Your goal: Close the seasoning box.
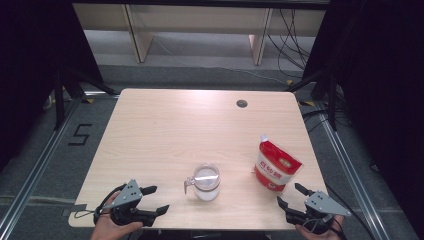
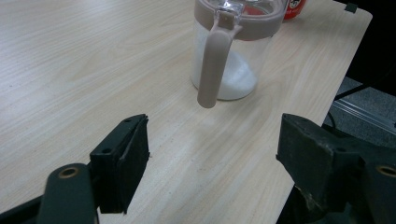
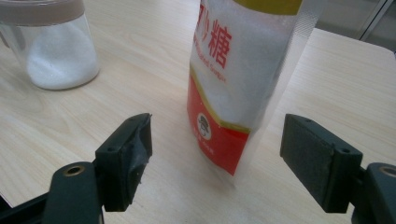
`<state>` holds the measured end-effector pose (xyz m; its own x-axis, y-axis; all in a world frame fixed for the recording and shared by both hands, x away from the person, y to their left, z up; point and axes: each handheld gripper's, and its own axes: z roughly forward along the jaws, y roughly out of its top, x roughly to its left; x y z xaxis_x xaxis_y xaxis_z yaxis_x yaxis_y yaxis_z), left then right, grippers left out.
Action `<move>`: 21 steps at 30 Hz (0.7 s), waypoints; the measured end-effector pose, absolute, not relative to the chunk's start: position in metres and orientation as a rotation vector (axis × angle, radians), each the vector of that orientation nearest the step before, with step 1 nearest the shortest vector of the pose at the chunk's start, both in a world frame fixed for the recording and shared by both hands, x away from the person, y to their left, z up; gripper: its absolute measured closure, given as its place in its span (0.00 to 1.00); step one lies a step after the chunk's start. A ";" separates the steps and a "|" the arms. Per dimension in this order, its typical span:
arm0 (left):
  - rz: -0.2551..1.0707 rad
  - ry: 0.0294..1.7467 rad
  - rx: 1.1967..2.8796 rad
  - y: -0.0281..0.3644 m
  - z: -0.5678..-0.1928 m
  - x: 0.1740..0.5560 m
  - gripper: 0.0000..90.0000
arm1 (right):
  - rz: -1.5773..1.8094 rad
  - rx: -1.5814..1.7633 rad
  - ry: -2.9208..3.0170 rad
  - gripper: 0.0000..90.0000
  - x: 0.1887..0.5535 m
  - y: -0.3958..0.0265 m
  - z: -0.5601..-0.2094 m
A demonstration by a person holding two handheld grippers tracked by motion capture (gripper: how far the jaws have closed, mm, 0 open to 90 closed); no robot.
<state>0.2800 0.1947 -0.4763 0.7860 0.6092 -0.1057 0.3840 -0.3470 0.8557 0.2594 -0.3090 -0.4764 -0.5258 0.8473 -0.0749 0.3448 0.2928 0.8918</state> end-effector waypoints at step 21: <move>0.286 0.731 1.986 0.194 -0.476 0.280 0.27 | 1.180 1.087 2.027 0.28 0.259 -0.310 -0.478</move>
<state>0.2797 0.1936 -0.4765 0.7927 0.6017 -0.0978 0.3752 -0.3551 0.8563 0.2594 -0.3101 -0.4775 -0.5219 0.8509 -0.0593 0.3687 0.2877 0.8839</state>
